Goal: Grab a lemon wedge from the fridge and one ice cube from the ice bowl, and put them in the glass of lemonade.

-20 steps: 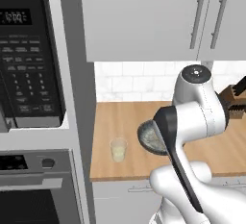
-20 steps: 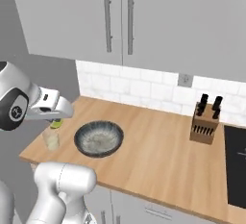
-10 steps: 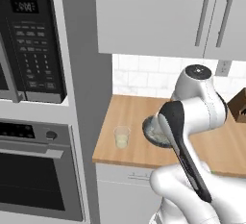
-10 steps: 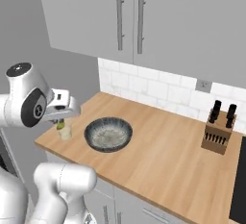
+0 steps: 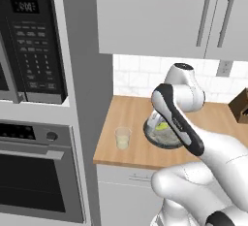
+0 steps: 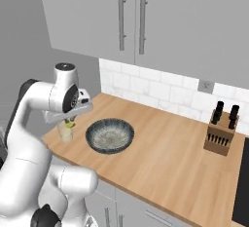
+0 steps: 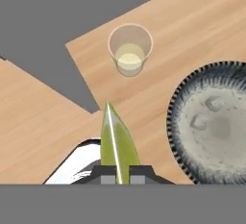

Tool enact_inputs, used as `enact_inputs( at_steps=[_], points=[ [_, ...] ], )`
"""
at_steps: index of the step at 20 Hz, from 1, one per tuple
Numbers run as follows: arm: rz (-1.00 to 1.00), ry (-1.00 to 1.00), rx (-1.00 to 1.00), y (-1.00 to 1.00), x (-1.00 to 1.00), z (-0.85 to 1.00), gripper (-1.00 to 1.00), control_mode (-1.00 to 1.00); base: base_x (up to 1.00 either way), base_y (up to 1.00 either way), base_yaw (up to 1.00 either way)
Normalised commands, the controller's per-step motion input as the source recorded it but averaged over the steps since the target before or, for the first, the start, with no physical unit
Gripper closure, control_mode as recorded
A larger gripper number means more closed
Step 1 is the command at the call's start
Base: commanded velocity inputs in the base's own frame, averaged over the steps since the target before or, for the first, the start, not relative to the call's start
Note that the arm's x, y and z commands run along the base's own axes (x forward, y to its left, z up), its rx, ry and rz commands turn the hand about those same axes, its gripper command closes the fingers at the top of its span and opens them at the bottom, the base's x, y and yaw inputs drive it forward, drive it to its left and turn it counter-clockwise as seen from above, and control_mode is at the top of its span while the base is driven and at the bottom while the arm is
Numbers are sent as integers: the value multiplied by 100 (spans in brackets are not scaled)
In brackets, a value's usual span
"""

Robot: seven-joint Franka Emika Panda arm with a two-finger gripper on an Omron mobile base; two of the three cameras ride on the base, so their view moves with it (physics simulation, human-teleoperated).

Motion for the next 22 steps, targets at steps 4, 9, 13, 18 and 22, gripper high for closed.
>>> enact_inputs(
  at_steps=[4,9,13,18,22],
  points=[
    [20,16,0,36,74,-39,100,-100,0,0,0],
    [12,9,0,32,61,-43,100,-100,0,0,0],
    [3,1,-1,31,49,-45,100,-100,0,0,0],
    [0,0,-5,46,41,-43,100,-100,0,0,0],
    [0,0,-2,23,42,-28,100,-100,0,0,0]
  ],
)
